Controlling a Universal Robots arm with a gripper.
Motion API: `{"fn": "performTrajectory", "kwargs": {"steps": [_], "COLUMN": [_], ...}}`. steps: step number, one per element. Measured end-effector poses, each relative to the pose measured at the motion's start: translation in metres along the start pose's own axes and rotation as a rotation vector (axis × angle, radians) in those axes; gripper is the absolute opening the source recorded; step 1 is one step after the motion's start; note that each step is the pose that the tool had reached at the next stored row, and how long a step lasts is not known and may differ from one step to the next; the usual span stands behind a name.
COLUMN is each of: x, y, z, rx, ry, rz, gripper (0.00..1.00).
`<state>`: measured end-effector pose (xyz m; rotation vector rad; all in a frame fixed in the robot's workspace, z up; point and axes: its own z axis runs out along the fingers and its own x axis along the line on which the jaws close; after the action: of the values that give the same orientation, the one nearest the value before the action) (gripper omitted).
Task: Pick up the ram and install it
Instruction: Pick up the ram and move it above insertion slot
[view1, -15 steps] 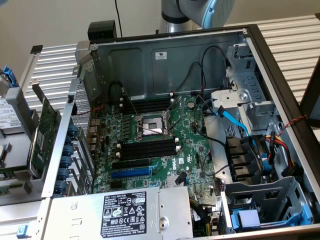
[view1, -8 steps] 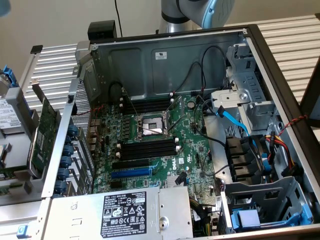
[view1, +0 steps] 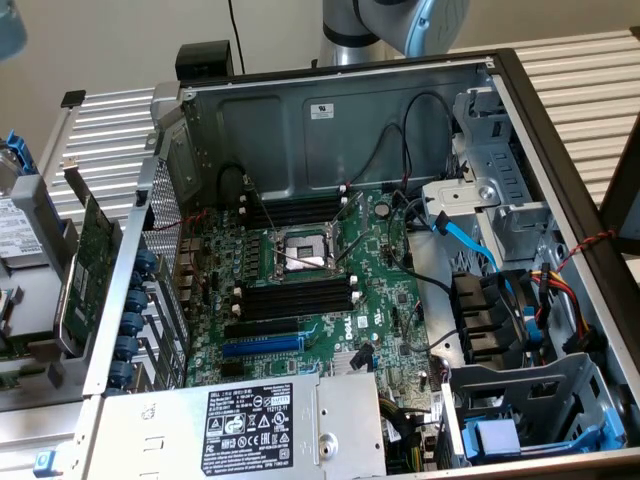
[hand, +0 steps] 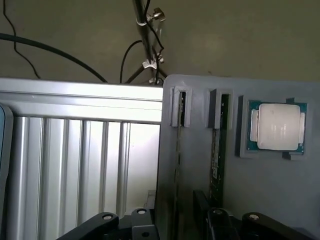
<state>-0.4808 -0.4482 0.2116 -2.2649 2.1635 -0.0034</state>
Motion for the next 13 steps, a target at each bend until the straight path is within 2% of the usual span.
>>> {"fn": "performTrajectory", "kwargs": {"steps": [10, 12, 13], "x": [0.0001, 0.0001, 0.0001], "y": [0.0001, 0.0001, 0.0002], "z": [0.0104, 0.0112, 0.0112], "rx": [0.0, -0.0002, -0.0003], "ry": [-0.0049, -0.0052, -0.0052], "rz": [0.0, 0.0, 0.0], "gripper": [0.42, 0.4, 0.34]}}
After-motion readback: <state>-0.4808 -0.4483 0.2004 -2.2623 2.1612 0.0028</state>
